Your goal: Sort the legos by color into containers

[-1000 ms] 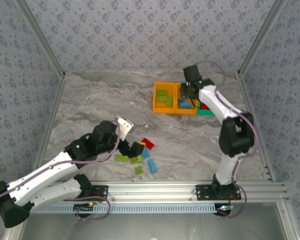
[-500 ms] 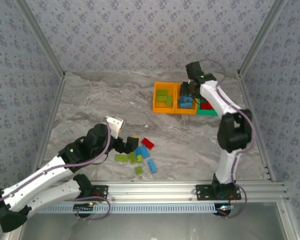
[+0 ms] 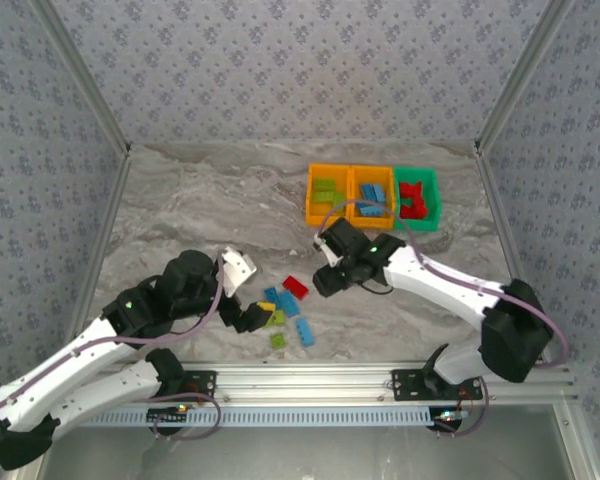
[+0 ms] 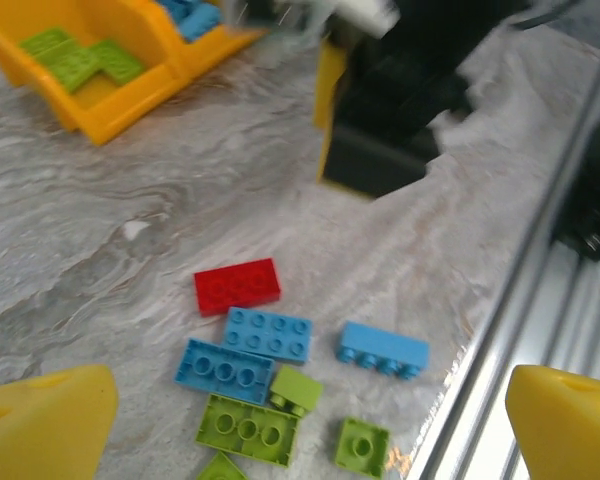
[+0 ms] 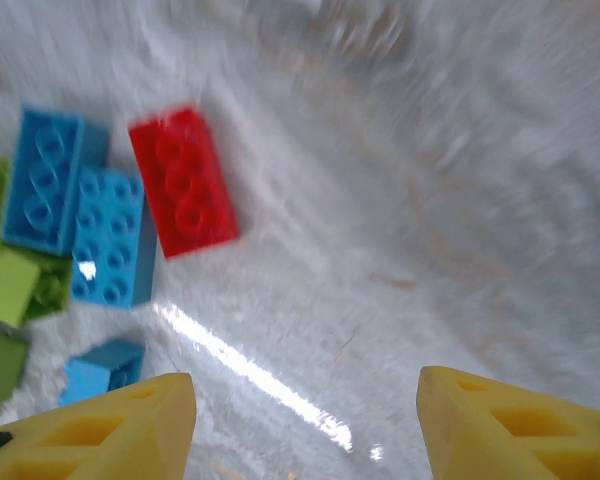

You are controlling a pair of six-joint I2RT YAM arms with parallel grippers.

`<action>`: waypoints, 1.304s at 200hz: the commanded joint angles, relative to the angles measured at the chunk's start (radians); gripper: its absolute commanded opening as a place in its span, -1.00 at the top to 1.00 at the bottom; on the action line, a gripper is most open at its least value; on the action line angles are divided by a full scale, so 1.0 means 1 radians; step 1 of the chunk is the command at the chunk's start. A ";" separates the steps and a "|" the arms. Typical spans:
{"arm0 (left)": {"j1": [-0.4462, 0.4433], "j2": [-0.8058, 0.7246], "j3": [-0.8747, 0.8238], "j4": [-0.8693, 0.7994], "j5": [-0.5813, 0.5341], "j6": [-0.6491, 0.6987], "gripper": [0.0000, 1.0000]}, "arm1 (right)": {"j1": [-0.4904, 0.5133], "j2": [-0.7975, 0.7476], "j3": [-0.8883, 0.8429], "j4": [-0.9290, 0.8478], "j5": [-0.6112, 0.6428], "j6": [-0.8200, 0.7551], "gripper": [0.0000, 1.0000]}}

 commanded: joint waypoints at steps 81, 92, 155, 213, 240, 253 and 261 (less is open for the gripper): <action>-0.010 -0.069 0.032 -0.228 0.020 0.218 -0.98 | 0.063 0.227 0.020 0.220 -0.115 -0.043 -0.65; -0.010 -0.064 0.034 -0.232 0.009 0.219 -0.98 | 0.063 0.249 0.028 0.229 -0.099 -0.044 -0.63; -0.010 -0.028 0.054 -0.262 -0.058 0.229 -0.98 | 0.059 0.352 0.066 0.277 -0.082 -0.049 -0.42; -0.010 -0.031 0.057 -0.277 -0.120 0.242 -0.98 | 0.054 0.348 0.038 0.278 -0.015 -0.026 0.17; -0.013 -0.024 0.056 -0.266 -0.149 0.233 -0.98 | 0.038 0.257 -0.013 0.290 -0.001 0.020 0.29; -0.024 -0.024 0.051 -0.251 -0.183 0.228 -0.99 | 0.026 0.174 -0.051 0.299 0.003 0.050 0.33; -0.033 -0.024 0.046 -0.231 -0.211 0.222 -0.98 | 0.018 0.117 -0.074 0.305 0.009 0.067 0.33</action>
